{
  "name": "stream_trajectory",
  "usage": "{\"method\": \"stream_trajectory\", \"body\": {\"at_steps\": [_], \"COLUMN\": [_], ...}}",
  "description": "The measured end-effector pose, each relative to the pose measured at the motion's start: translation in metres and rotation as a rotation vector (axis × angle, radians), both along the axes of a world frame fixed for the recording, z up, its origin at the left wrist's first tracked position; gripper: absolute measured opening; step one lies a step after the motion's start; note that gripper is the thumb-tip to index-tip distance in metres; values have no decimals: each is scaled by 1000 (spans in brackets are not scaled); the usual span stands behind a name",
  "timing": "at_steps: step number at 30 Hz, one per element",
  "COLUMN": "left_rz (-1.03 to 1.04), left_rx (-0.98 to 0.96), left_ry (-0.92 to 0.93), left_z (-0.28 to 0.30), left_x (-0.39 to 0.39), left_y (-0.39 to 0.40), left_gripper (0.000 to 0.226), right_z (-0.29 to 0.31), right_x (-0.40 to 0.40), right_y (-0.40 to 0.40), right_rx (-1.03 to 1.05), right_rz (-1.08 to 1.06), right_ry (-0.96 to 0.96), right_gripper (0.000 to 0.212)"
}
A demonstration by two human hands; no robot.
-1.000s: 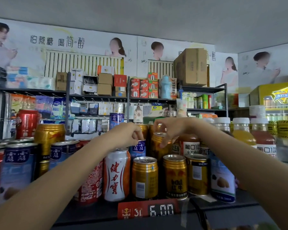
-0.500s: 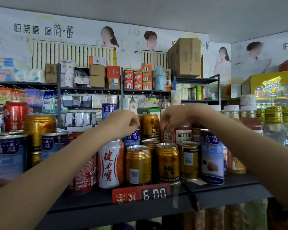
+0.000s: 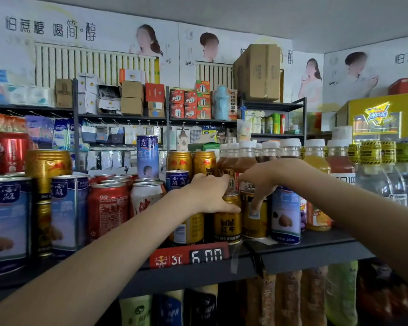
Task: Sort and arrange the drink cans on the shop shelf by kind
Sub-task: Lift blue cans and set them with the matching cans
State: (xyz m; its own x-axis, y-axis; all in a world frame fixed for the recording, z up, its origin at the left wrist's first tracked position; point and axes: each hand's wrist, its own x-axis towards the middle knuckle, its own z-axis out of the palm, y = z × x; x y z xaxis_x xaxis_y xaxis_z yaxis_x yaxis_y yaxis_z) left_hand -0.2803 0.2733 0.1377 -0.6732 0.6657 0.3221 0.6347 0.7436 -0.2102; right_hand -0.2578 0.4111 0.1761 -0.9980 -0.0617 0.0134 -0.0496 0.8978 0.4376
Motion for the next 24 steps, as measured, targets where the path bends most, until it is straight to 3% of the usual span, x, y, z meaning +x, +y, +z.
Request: {"method": "stream_trajectory", "body": {"at_steps": [5,10,13,16,19,24], "left_rz": [29,23,-52,-202,-317,-512], "left_rx": [33,70,437,831,994,1308], "left_ry": [-61,-61,-198,-481,-672,-930], "left_z": [5,5,15,27,27,32], "left_x": [3,5,4,8,12,12], "left_y": [-11,-18,-28,-38,-41,-59], "left_gripper": [56,54,60,65,66,78], "right_z": [-3,20,48,63,62,55], "right_x": [-3,8,25,36,40,39], "right_y": [-4,-3,1,3,0,2], "right_rx": [-85,-370,-559,-1023,-1304,-1475], "right_rz": [21,181,280,330,282,313], "right_ry": [76,85,296,491,436,236], "right_gripper": [82,72,57,44,46,60]}}
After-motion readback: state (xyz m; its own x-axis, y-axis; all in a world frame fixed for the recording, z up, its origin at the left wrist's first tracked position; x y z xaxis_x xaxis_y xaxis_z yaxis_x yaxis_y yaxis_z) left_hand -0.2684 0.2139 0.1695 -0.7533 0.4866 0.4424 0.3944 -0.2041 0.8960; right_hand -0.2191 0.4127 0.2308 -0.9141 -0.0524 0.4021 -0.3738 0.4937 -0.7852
